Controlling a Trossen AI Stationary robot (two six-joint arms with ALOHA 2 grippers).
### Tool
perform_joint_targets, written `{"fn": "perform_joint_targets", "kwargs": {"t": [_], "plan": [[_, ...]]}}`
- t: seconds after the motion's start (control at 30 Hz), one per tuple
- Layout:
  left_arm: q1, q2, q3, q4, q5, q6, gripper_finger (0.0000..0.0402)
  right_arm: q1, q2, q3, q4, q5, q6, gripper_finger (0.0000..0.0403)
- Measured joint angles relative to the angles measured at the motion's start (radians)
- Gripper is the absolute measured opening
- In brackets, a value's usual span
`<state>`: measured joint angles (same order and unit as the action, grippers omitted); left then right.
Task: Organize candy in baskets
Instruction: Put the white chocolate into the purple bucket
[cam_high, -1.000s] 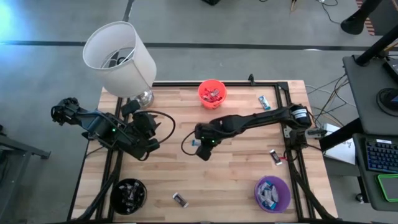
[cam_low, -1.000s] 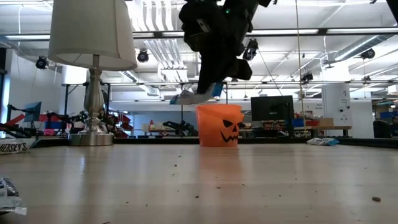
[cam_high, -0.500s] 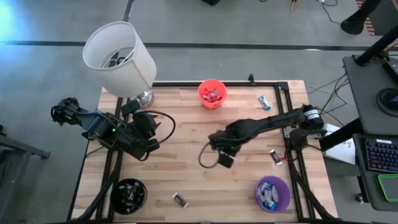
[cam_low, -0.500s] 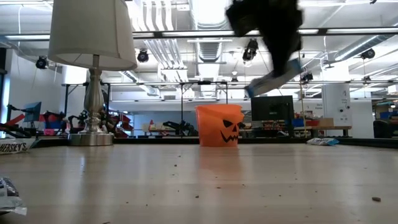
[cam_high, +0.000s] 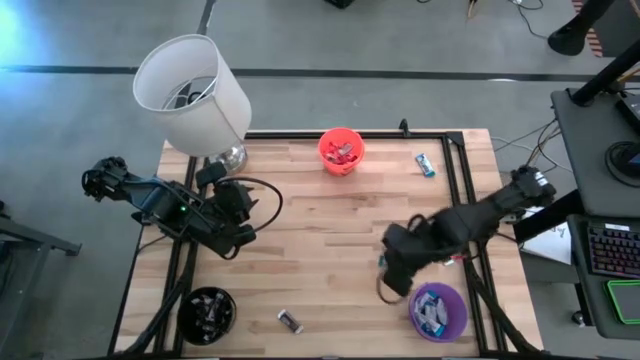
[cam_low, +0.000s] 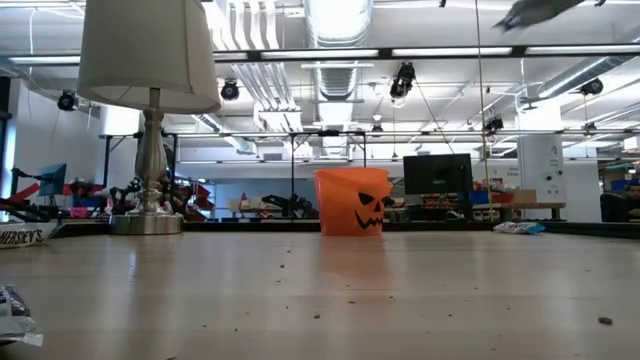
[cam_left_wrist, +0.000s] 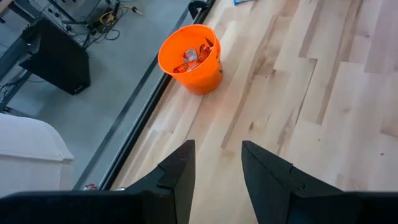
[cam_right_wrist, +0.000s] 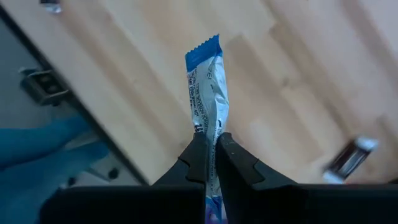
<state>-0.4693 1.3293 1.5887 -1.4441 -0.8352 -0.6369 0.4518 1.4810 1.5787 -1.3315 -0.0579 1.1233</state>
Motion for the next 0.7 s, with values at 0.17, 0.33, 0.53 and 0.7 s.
{"fn": "perform_joint_targets", "kwargs": {"t": [0.17,0.33,0.53,0.7], "plan": [[0.000,0.003,0.000,0.000,0.007,-0.002,0.0113,0.132,-0.011,-0.001,-0.002,0.006,0.175,0.0012],[0.000,0.011,0.000,-0.004,0.068,0.023,0.0113,0.235,0.016,-0.013,-0.004,0.005,0.308,0.0012],[0.000,0.013,0.000,-0.005,0.068,0.036,0.0113,0.337,0.023,-0.015,-0.005,-0.021,0.481,0.0012],[0.000,0.013,0.000,-0.004,0.068,0.063,0.0113,0.398,0.023,-0.020,-0.007,-0.022,0.606,0.0012]]}}
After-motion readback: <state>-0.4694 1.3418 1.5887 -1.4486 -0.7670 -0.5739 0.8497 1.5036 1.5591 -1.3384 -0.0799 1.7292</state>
